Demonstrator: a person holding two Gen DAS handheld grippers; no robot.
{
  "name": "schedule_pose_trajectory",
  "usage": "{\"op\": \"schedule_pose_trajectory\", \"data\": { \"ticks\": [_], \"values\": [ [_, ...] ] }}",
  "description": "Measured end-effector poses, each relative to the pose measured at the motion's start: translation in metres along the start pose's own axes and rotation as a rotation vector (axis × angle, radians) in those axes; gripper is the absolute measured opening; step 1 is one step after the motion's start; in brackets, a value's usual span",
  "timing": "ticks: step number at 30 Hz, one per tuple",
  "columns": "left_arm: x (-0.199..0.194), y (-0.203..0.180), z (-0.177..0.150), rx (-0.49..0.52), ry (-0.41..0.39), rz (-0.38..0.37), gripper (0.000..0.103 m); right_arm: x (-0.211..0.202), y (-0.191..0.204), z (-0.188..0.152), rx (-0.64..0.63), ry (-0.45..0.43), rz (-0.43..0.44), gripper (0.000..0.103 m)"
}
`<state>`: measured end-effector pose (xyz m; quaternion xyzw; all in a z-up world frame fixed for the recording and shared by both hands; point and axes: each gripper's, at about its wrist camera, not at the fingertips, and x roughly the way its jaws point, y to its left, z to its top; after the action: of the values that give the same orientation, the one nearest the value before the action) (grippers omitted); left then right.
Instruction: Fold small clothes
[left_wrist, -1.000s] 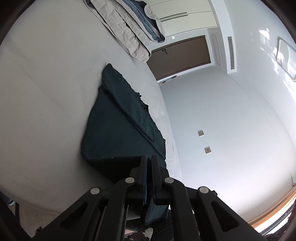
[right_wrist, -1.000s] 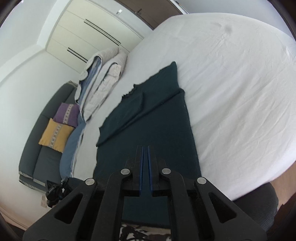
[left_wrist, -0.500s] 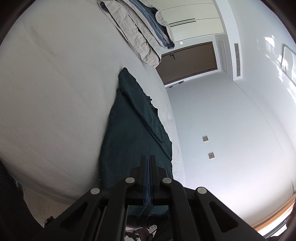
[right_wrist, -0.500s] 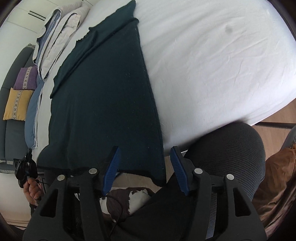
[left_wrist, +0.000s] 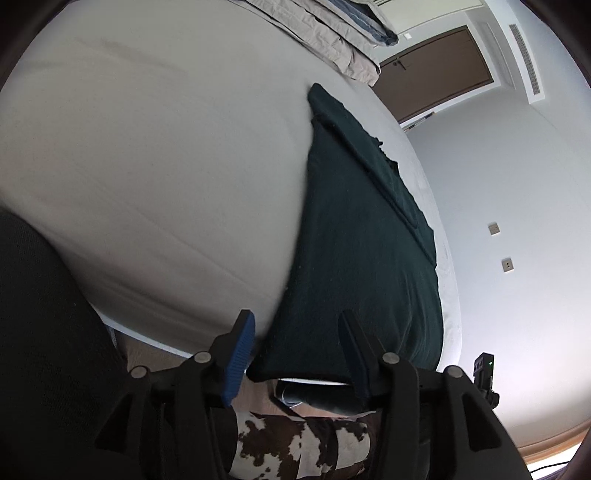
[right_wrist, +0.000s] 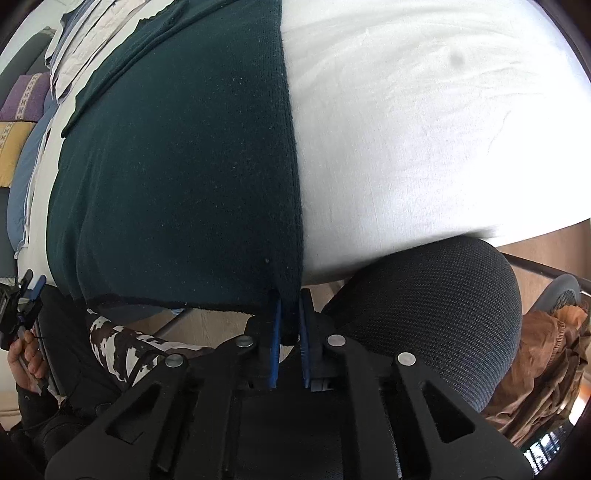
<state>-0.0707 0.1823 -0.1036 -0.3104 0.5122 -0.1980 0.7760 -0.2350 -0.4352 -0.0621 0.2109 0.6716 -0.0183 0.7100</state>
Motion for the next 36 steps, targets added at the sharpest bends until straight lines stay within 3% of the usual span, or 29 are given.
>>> {"op": "schedule_pose_trajectory", "data": {
  "ticks": [6, 9, 17, 18, 19, 21, 26, 28, 30, 36],
  "values": [
    [0.021, -0.011, -0.016, 0.088, 0.077, 0.06, 0.054, -0.01, -0.001, -0.007, 0.033, -0.044, 0.069, 0.007],
    [0.027, -0.01, -0.018, 0.103, 0.064, 0.095, 0.054, -0.013, 0.0, -0.009, 0.03, -0.05, 0.074, 0.007],
    [0.031, 0.01, -0.014, 0.015, 0.067, 0.029, 0.053, -0.019, 0.002, -0.008, 0.029, -0.052, 0.088, 0.007],
    [0.031, 0.01, -0.015, 0.015, 0.07, 0.025, 0.051, -0.019, 0.0, -0.008, 0.03, -0.052, 0.09, 0.007],
    [0.031, 0.011, -0.015, 0.016, 0.084, 0.016, 0.04, -0.019, -0.002, -0.008, 0.029, -0.053, 0.092, 0.007],
    [0.036, 0.01, -0.018, 0.024, 0.123, 0.017, 0.028, -0.019, 0.0, -0.009, 0.027, -0.055, 0.094, 0.007],
    [0.037, 0.01, -0.018, 0.022, 0.128, 0.012, 0.026, -0.022, -0.003, -0.01, 0.024, -0.066, 0.101, 0.007],
    [0.035, 0.014, -0.018, 0.005, 0.128, 0.005, 0.014, -0.023, -0.005, -0.011, 0.024, -0.069, 0.106, 0.007],
    [0.036, 0.011, -0.017, 0.009, 0.127, -0.001, 0.008, -0.023, -0.004, -0.012, 0.026, -0.071, 0.109, 0.007],
    [0.024, -0.006, -0.016, 0.068, 0.099, -0.021, 0.006, -0.033, -0.008, -0.015, 0.026, -0.092, 0.15, 0.007]
  ]
}}
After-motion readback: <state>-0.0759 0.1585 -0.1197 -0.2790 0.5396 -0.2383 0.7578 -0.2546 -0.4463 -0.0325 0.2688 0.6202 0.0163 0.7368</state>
